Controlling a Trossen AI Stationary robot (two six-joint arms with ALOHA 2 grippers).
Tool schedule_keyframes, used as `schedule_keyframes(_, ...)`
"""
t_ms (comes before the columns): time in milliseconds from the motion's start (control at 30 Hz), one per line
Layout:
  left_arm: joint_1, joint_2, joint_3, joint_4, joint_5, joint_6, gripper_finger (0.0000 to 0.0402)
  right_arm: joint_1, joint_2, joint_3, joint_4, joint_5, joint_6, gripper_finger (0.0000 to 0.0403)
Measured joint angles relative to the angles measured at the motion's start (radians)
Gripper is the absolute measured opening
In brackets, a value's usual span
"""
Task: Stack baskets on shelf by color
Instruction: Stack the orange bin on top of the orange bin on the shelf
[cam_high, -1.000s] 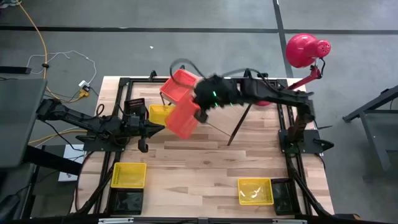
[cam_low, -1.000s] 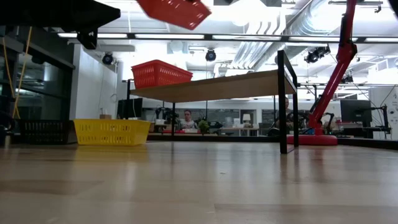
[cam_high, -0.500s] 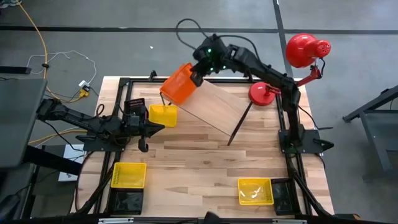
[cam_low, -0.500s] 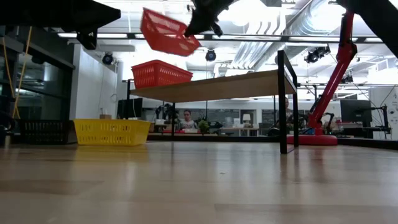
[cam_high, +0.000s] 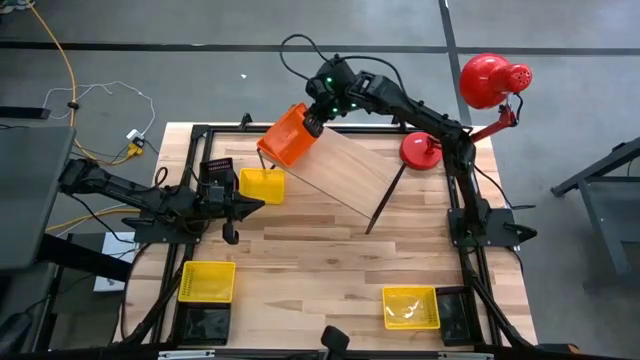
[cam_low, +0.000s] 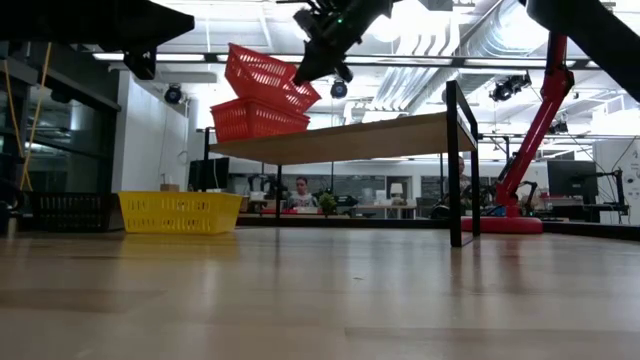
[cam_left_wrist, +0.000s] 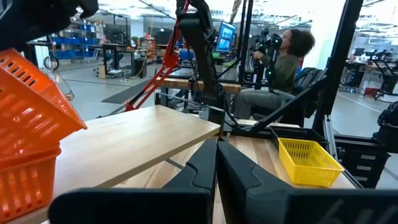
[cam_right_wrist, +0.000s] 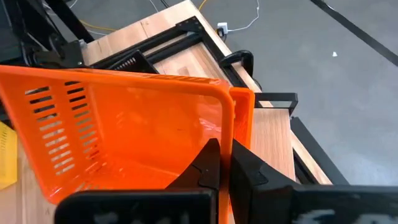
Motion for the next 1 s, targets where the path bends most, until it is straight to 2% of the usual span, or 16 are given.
schedule_keyframes(633,0.000,0.000,0.000,0.000,0.000,0.000,0.0000,0.000,0.007,0.000,0.001,-0.013,0.052,0.0006)
schedule_keyframes(1000,0.000,0.000,0.000,0.000,0.000,-0.002,0.0000,0.000,0.007,0.000,0.001,-0.036,0.052,0.0119)
